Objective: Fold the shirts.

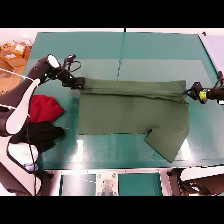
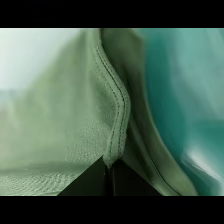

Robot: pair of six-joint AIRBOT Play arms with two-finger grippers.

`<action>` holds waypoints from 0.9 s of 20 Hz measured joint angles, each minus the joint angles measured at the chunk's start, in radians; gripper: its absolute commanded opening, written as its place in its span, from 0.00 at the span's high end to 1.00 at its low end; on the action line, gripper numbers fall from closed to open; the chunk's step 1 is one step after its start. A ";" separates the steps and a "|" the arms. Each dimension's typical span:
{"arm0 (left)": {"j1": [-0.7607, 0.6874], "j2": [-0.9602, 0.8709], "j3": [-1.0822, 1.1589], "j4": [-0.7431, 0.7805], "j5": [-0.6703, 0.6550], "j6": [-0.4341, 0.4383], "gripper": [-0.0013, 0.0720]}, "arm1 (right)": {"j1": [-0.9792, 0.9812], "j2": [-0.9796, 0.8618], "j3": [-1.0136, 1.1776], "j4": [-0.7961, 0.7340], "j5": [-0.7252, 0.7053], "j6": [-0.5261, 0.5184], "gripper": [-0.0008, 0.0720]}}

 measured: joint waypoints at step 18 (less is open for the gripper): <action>0.001 -0.011 0.105 0.011 -0.306 -0.057 0.68 | -0.137 0.036 0.001 -0.048 0.170 0.015 0.96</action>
